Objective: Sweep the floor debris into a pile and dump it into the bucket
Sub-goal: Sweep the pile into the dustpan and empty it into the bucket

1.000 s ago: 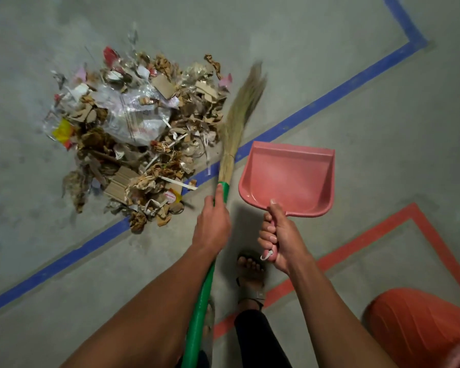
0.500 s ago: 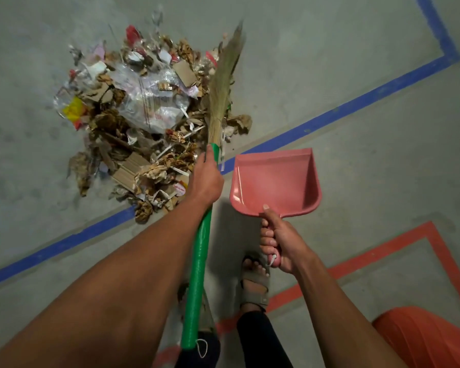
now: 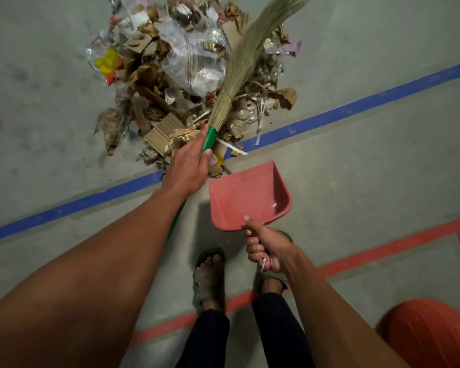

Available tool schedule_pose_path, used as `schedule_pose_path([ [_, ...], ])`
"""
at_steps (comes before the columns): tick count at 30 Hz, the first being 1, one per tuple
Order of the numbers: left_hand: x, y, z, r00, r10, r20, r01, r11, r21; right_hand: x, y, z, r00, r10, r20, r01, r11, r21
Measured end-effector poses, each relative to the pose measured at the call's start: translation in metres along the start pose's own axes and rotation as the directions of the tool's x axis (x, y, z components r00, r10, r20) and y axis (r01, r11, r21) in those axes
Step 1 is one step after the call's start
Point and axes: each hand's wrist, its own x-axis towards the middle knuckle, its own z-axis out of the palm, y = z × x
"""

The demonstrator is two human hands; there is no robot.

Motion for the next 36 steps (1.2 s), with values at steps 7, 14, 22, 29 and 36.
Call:
schedule_pose_path([
  [7, -0.044, -0.055, 0.005, 1.000, -0.009, 0.025, 0.010, 1.000, -0.024, 0.059, 0.064, 0.027, 0.998, 0.056, -0.015, -0.055, 0.996, 0.071],
  [14, -0.036, -0.119, 0.027, 0.999, 0.032, 0.041, -0.030, 0.999, -0.045, 0.139, 0.072, 0.048, 0.999, 0.029, -0.031, -0.026, 0.995, 0.095],
  [22, -0.006, -0.149, 0.027, 0.998, 0.067, 0.020, -0.065, 0.995, -0.075, 0.195, 0.003, 0.105, 0.989, -0.117, -0.088, 0.120, 0.992, 0.030],
  [29, 0.025, -0.144, 0.000, 0.996, 0.085, 0.018, -0.085, 0.996, -0.015, 0.198, -0.050, 0.123, 0.983, -0.172, -0.068, 0.173, 0.985, 0.006],
  [36, 0.055, -0.183, 0.035, 0.991, 0.107, 0.080, -0.112, 0.992, 0.058, 0.223, -0.079, 0.098, 0.966, -0.253, -0.050, 0.248, 0.965, -0.090],
])
